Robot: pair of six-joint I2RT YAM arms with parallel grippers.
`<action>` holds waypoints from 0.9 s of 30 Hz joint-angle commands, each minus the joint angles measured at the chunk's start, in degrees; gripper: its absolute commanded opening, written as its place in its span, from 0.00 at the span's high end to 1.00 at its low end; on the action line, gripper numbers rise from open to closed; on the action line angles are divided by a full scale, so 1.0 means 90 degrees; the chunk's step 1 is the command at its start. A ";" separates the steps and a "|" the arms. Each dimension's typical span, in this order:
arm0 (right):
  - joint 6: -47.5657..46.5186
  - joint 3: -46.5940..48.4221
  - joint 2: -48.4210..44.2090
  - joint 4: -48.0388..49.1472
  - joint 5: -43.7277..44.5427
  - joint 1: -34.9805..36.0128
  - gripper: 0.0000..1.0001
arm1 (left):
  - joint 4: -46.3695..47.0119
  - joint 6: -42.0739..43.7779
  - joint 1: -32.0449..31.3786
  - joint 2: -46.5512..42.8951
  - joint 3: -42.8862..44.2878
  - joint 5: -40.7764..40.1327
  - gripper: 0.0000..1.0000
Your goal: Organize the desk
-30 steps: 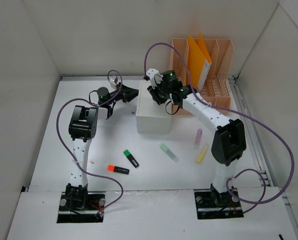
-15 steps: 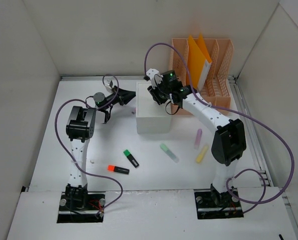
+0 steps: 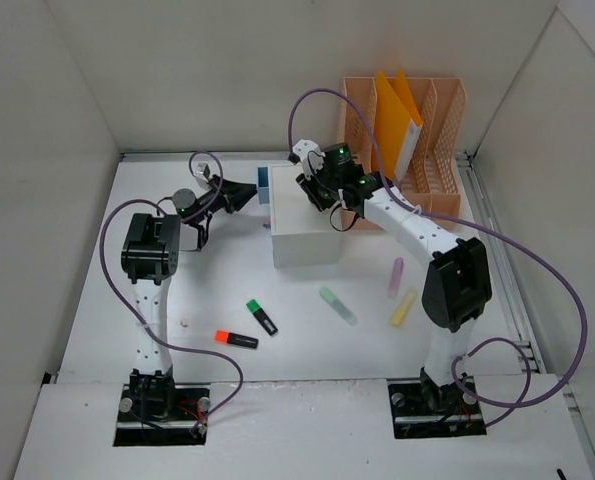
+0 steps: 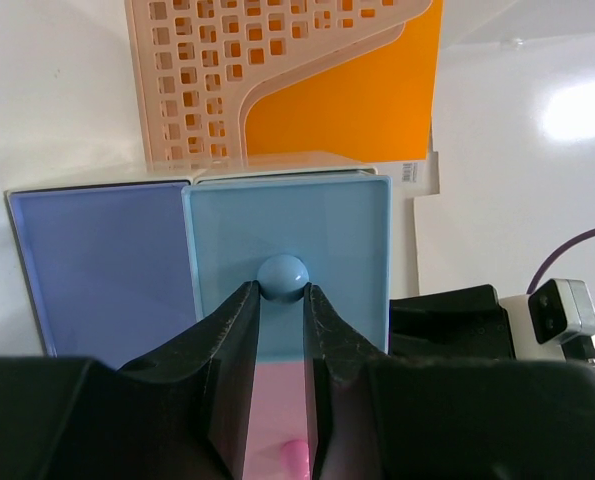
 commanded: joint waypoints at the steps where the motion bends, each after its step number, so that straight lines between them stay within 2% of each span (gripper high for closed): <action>1: -0.0094 0.0007 -0.0116 0.0363 0.0165 0.0012 0.77 | 0.0746 0.0105 0.0221 -0.0403 -0.0209 0.0119 1.00; 17: -0.0065 0.0084 -0.0116 0.0373 -0.0011 0.0022 0.76 | 0.0786 -0.0070 0.0417 -0.0569 -0.0151 0.0314 1.00; 19: 0.0052 0.0143 -0.0126 0.0373 -0.0263 0.0022 0.72 | 0.0737 -0.0080 0.0417 -0.0598 -0.0141 0.0324 1.00; 22: 0.0130 0.0270 -0.0184 0.0383 -0.0702 0.0032 0.62 | 0.0708 -0.0070 0.0417 -0.0599 -0.0102 0.0353 1.00; 23: 0.0130 0.0329 -0.0214 0.0373 -0.0811 0.0061 0.56 | 0.0727 -0.0070 0.0417 -0.0599 -0.0102 0.0363 0.95; 24: 0.0130 0.0368 -0.0224 0.0373 -0.0899 0.0070 0.54 | 0.0727 -0.0070 0.0417 -0.0599 -0.0102 0.0382 0.83; 27: 0.0072 0.0466 -0.0253 0.0373 -0.1017 0.0149 0.51 | 0.0698 -0.0003 0.0417 -0.0638 -0.0112 0.0441 0.68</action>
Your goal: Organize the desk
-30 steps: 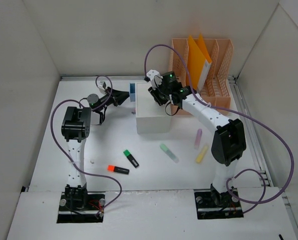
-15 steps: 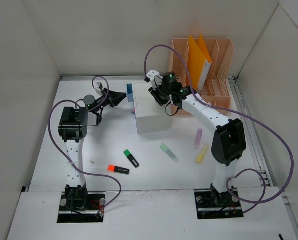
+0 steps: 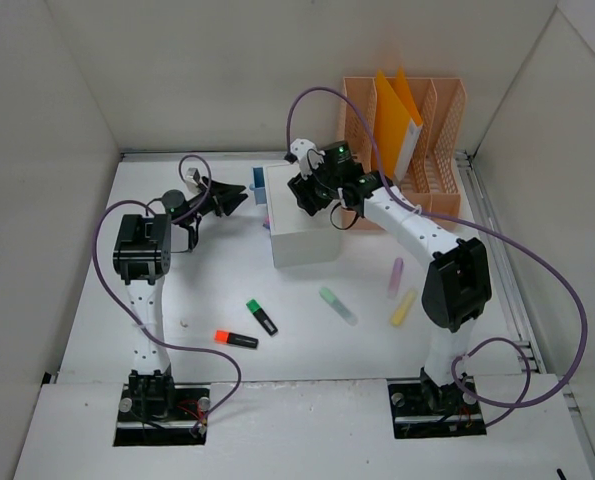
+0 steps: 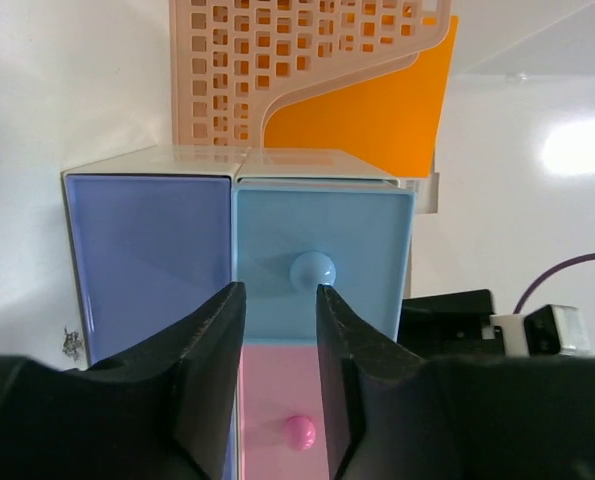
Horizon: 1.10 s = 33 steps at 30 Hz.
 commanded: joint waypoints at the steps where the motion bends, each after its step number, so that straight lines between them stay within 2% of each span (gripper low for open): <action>1: -0.0025 0.0454 -0.0263 0.0346 -0.0366 0.0158 0.50 | 0.1026 0.0119 -0.0044 -0.0523 0.0153 0.0159 0.65; 8: -0.0182 0.0532 -0.0097 0.0337 -0.0132 0.0295 0.50 | 0.1007 0.0139 -0.0045 -0.0524 0.0221 0.0140 0.62; 15: -0.0240 0.0493 0.0001 0.0337 0.0093 0.0364 0.50 | 0.0772 0.0227 -0.0104 -0.0475 0.0591 0.0150 0.66; 21: -0.0289 0.0483 0.0050 0.0327 0.0307 0.0383 0.50 | 0.0489 0.0324 -0.0162 -0.0436 0.0846 0.0218 0.66; 33: -0.0338 0.0435 0.0128 0.0337 0.0591 0.0364 0.50 | 0.0176 0.0578 -0.0279 -0.0446 0.0680 0.0355 0.63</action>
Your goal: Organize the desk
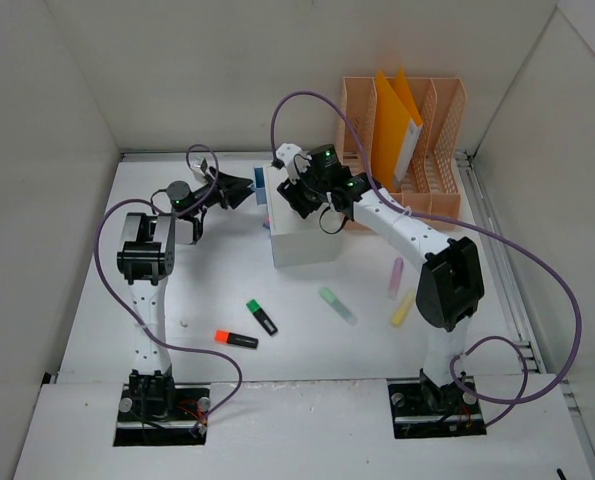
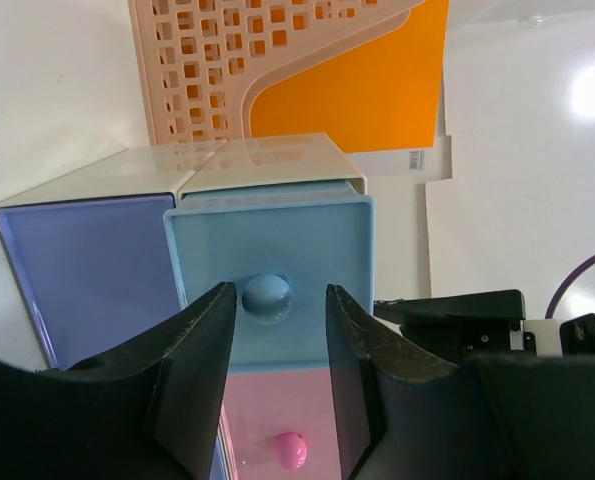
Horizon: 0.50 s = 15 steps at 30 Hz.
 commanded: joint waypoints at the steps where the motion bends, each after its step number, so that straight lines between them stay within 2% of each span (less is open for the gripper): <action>1: -0.0066 0.0209 -0.0045 0.0322 0.0164 -0.0005 0.50 | 0.0378 0.0212 -0.0051 -0.0446 0.0119 0.0175 0.63; 6: -0.0076 0.0140 -0.0045 0.0332 0.0193 0.0043 0.51 | 0.0173 0.0309 -0.0051 -0.0475 0.0217 0.0185 0.63; 15: -0.0134 -0.0074 -0.0035 0.0293 0.0232 0.0083 0.56 | 0.0094 0.0339 -0.0051 -0.0446 0.0236 0.0185 0.73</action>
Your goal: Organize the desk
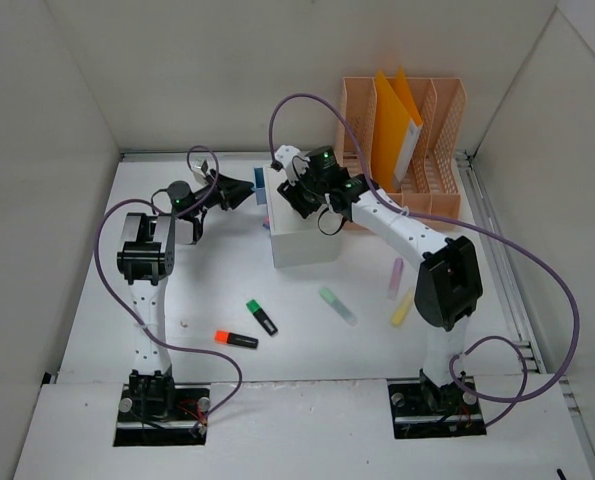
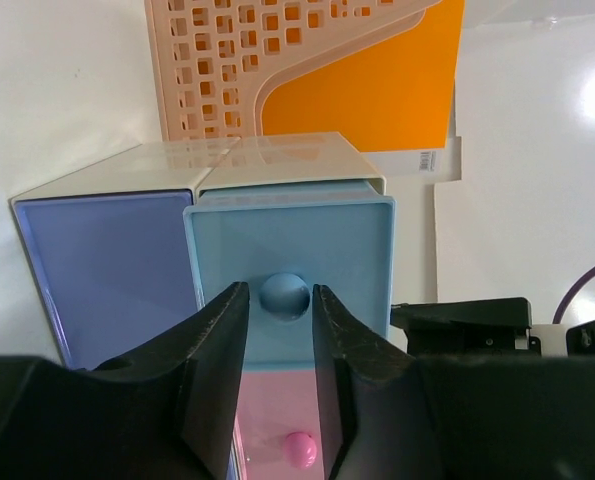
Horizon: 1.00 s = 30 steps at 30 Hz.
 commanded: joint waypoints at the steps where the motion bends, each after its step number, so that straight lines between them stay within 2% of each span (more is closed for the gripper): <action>1: -0.0069 -0.0058 -0.0112 0.0239 0.0103 0.0061 0.56 | 0.0354 0.0159 -0.0097 -0.0426 0.0256 0.0143 0.74; 4: -0.0059 -0.0155 -0.0113 0.0230 0.0103 0.0080 0.57 | 0.0354 0.0130 -0.0098 -0.0407 0.0334 0.0153 0.74; 9: -0.0040 -0.0214 -0.0132 0.0210 0.0113 0.0090 0.57 | 0.0305 0.0120 -0.0156 -0.0387 0.0393 0.0183 0.64; 12: -0.0059 -0.0233 -0.0132 0.0210 0.0113 0.0100 0.57 | 0.0296 0.0130 -0.0156 -0.0387 0.0402 0.0173 0.64; 13: -0.0059 -0.0243 -0.0122 0.0210 0.0123 0.0110 0.57 | 0.0286 0.0130 -0.0156 -0.0377 0.0412 0.0182 0.65; 17: -0.0049 -0.0253 -0.0103 0.0210 0.0123 0.0119 0.57 | 0.0286 0.0120 -0.0156 -0.0377 0.0412 0.0183 0.81; 28: -0.0079 -0.0321 -0.0122 0.0191 0.0279 0.0139 0.58 | 0.0402 0.0033 -0.0098 -0.0465 0.0305 0.0095 0.93; 30: -0.0098 -0.0399 -0.0122 0.0200 0.0366 0.0149 0.58 | 0.0676 -0.0172 -0.0040 -0.0475 0.0207 0.0056 0.99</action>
